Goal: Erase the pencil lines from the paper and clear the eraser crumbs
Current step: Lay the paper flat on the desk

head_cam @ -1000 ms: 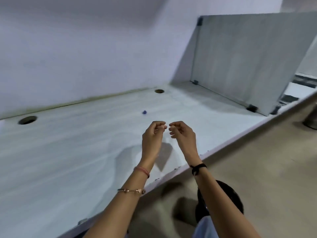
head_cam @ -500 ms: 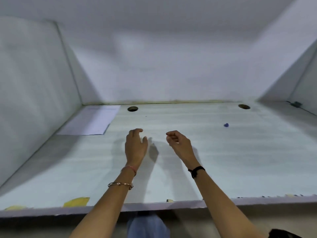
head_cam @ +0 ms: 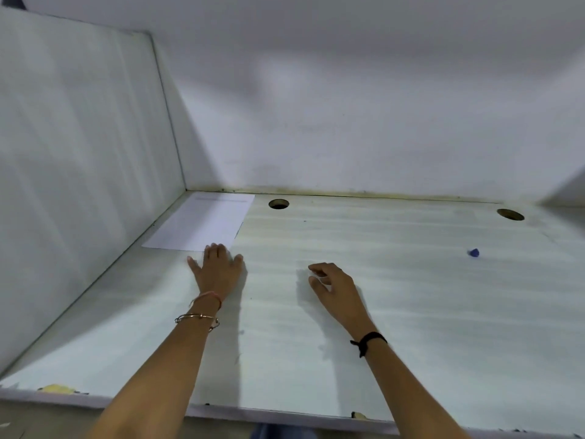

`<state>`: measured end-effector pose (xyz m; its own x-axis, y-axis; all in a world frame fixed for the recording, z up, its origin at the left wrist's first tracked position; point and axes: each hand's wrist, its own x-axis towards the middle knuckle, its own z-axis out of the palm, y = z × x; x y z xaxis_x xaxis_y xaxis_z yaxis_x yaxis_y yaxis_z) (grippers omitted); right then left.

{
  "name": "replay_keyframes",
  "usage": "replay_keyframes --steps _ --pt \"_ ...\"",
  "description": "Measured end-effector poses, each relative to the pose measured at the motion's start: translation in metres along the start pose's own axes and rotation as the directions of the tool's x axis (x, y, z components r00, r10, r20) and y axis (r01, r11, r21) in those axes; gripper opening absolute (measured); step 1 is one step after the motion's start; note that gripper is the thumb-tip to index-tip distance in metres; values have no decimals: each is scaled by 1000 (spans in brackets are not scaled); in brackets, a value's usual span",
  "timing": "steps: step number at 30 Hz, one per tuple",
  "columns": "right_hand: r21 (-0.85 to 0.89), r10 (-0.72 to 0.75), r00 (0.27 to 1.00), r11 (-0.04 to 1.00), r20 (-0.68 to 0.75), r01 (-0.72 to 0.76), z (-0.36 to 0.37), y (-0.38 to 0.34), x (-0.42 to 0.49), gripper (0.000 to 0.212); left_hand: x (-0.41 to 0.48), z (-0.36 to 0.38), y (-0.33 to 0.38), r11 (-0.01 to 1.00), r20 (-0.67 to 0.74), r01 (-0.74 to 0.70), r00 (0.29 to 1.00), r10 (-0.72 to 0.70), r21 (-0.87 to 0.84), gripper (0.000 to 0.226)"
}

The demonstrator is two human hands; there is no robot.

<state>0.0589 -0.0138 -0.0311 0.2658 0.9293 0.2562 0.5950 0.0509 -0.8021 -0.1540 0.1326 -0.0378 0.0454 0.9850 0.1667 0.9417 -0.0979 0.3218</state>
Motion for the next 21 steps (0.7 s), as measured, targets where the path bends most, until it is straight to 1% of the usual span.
replay_keyframes --steps 1,2,4,5,6,8,9,11,13,14,16,18,19,21 --pt "3 4 1000 1000 -9 -4 0 1 0 28 -4 1 5 998 -31 -55 998 56 30 44" --pt "8 5 1000 1000 -15 -5 0 1 0 28 -11 1 12 991 -61 -130 989 132 41 45" --pt "31 7 1000 1000 -29 -6 0 -2 -1 29 -31 3 28 958 -107 -287 952 288 24 54" --pt "50 10 999 999 -46 -8 0 -4 -2 29 -44 5 39 938 -110 -347 931 347 19 53" --pt "70 12 997 997 -71 -7 -1 -5 -3 30 -60 4 52 920 -57 -391 919 391 12 47" --pt "85 8 992 996 -130 4 -5 -8 -5 32 -88 7 77 885 47 -460 885 464 -77 38" --pt "77 6 989 997 -147 6 -9 -7 -6 33 -102 7 88 858 62 -491 861 504 -152 36" --pt "55 13 991 998 -134 -5 -21 -3 -9 35 -129 4 107 782 29 -546 814 580 -300 29" --pt "19 47 997 999 -54 -46 -40 4 -14 37 -151 -1 122 732 32 -547 792 609 -407 21" --pt "-41 63 998 997 0 -63 -51 10 -18 39 -160 -4 130 715 52 -528 787 615 -459 19" --pt "-214 76 994 975 81 -57 -72 24 -27 41 -173 -8 146 677 94 -490 769 633 -549 24" --pt "-333 64 994 942 91 -30 -91 39 -39 42 -177 -9 159 644 91 -483 755 650 -594 30" --pt "-370 50 996 929 78 -18 -102 46 -47 41 -177 -8 167 635 68 -489 759 648 -598 29" --pt "-415 25 998 910 49 -2 -122 59 -63 40 -171 -4 178 649 5 -512 783 622 -563 26"
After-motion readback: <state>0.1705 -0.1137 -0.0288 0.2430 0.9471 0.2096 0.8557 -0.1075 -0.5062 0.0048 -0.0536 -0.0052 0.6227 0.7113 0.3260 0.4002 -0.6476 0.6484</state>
